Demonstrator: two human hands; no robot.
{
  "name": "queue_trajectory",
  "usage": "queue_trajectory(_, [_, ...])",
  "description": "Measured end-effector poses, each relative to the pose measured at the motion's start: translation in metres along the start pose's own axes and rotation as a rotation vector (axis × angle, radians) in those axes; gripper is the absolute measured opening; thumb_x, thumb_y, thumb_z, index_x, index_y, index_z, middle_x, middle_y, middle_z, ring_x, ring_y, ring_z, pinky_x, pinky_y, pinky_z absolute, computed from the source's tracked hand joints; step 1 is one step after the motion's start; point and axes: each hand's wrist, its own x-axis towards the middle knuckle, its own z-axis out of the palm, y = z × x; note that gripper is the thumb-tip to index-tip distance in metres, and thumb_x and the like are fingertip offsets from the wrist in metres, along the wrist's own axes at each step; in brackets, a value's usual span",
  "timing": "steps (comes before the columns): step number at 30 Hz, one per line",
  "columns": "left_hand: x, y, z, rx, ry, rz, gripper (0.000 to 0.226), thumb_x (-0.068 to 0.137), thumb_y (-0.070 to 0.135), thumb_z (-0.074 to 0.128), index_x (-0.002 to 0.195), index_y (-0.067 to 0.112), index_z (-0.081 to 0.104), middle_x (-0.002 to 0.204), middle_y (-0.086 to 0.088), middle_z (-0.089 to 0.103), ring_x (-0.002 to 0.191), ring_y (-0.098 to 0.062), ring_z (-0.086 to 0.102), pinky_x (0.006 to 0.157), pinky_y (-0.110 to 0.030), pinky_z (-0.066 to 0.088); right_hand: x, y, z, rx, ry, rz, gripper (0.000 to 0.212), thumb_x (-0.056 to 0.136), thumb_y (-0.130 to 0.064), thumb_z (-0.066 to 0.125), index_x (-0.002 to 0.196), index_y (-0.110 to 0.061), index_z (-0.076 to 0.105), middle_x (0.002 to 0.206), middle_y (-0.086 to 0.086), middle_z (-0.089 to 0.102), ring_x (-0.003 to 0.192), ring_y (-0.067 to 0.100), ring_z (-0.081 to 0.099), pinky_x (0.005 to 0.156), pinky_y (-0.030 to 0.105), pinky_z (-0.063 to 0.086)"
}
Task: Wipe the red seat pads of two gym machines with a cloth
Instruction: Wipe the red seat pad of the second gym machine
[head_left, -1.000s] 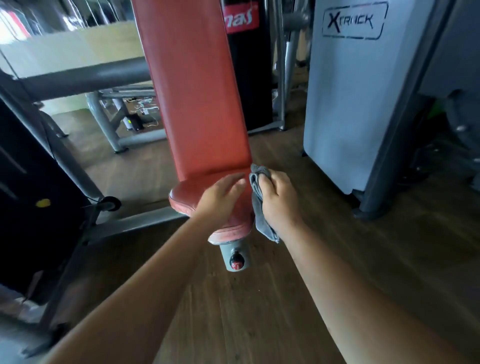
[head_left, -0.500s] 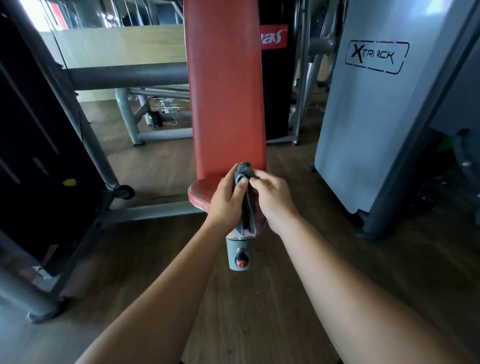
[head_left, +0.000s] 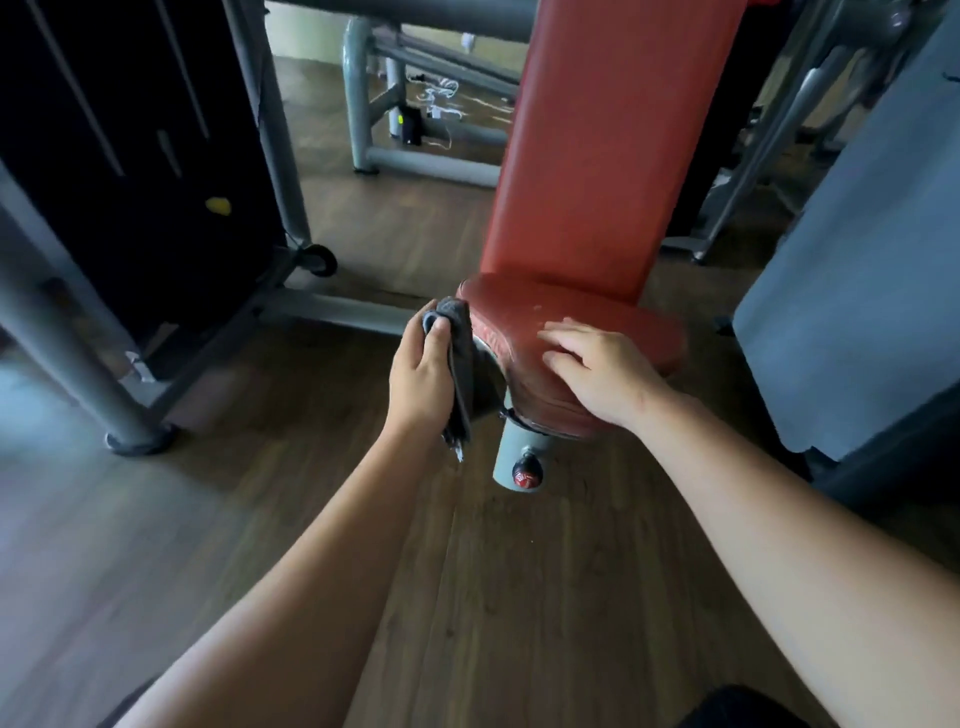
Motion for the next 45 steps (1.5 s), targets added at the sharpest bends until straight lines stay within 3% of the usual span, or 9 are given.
queue_trajectory(2, [0.000, -0.020, -0.002, -0.030, 0.041, -0.037, 0.027, 0.106, 0.035, 0.045, 0.117, 0.026, 0.068, 0.103, 0.010, 0.072, 0.100, -0.005, 0.065, 0.097, -0.035, 0.052, 0.010, 0.005, 0.008, -0.021, -0.072, 0.004, 0.042, 0.101, -0.032, 0.056, 0.142, -0.022, 0.058, 0.154, -0.004, 0.048, 0.149, 0.010, 0.033, 0.121, 0.023, 0.018])
queue_trajectory(5, [-0.004, -0.047, 0.007, -0.078, 0.065, -0.086, 0.038, 0.101, 0.043, 0.045, 0.130, 0.029, 0.065, 0.122, 0.008, 0.071, 0.118, -0.010, 0.064, 0.110, -0.044, 0.048, 0.017, 0.011, 0.016, -0.053, -0.104, 0.017, 0.047, 0.102, -0.037, 0.052, 0.147, -0.024, 0.052, 0.158, -0.008, 0.041, 0.150, 0.005, 0.029, 0.120, 0.020, 0.014])
queue_trajectory(17, [-0.033, -0.083, 0.069, -0.428, 0.020, -0.084, 0.044, 0.111, 0.038, 0.036, 0.151, 0.030, 0.050, 0.152, 0.013, 0.054, 0.145, -0.007, 0.045, 0.124, -0.043, 0.033, 0.013, 0.013, 0.022, -0.092, -0.041, -0.031, 0.041, 0.103, -0.027, 0.052, 0.144, -0.023, 0.056, 0.153, -0.012, 0.047, 0.144, 0.000, 0.037, 0.120, 0.019, 0.021])
queue_trajectory(21, [-0.068, -0.065, 0.082, -0.374, 0.069, -0.107, 0.047, 0.112, 0.035, 0.036, 0.159, 0.032, 0.036, 0.158, 0.029, 0.037, 0.145, 0.015, 0.029, 0.126, -0.028, 0.025, 0.015, 0.014, 0.023, -0.097, -0.061, -0.031, 0.043, 0.104, -0.026, 0.050, 0.146, -0.021, 0.054, 0.155, -0.010, 0.045, 0.146, 0.002, 0.034, 0.124, 0.028, 0.022])
queue_trajectory(24, [-0.076, -0.063, 0.078, -0.295, 0.027, -0.079, 0.047, 0.111, 0.036, 0.037, 0.158, 0.036, 0.034, 0.154, 0.038, 0.034, 0.144, 0.018, 0.027, 0.125, -0.023, 0.024, 0.016, 0.013, 0.023, -0.100, -0.077, -0.028, 0.044, 0.104, -0.027, 0.049, 0.147, -0.020, 0.052, 0.157, -0.009, 0.042, 0.148, 0.003, 0.031, 0.125, 0.030, 0.021])
queue_trajectory(30, [-0.005, -0.067, 0.065, -0.182, -0.072, -0.046, 0.047, 0.113, 0.034, 0.034, 0.160, 0.036, 0.033, 0.157, 0.025, 0.041, 0.145, 0.008, 0.035, 0.126, -0.032, 0.028, 0.017, 0.014, 0.024, -0.098, -0.075, -0.009, 0.044, 0.104, -0.028, 0.050, 0.148, -0.022, 0.051, 0.157, -0.013, 0.041, 0.148, 0.001, 0.030, 0.124, 0.025, 0.019])
queue_trajectory(35, [-0.052, -0.060, 0.065, -0.324, -0.074, -0.086, 0.047, 0.112, 0.028, 0.039, 0.158, 0.034, 0.036, 0.159, 0.025, 0.040, 0.147, 0.010, 0.032, 0.126, -0.027, 0.026, 0.016, 0.014, 0.025, -0.093, -0.086, -0.018, 0.056, 0.096, -0.042, 0.043, 0.148, -0.022, 0.051, 0.157, -0.013, 0.041, 0.148, 0.001, 0.030, 0.124, 0.026, 0.020])
queue_trajectory(38, [-0.052, -0.061, 0.063, -0.225, -0.087, -0.096, 0.048, 0.111, 0.031, 0.040, 0.159, 0.035, 0.033, 0.160, 0.030, 0.031, 0.147, 0.013, 0.025, 0.124, -0.019, 0.021, 0.017, 0.013, 0.025, -0.094, -0.092, -0.014, 0.059, 0.094, -0.043, 0.041, 0.148, -0.022, 0.051, 0.158, -0.012, 0.041, 0.148, 0.001, 0.030, 0.124, 0.025, 0.020])
queue_trajectory(45, [-0.021, -0.044, 0.067, -0.159, -0.053, -0.111, 0.052, 0.110, 0.029, 0.042, 0.161, 0.030, 0.032, 0.167, 0.018, 0.029, 0.153, 0.003, 0.023, 0.128, -0.026, 0.019, 0.019, 0.013, 0.024, -0.109, -0.099, -0.010, 0.049, 0.102, -0.036, 0.046, 0.148, -0.021, 0.050, 0.158, -0.010, 0.041, 0.148, 0.003, 0.031, 0.122, 0.021, 0.019])
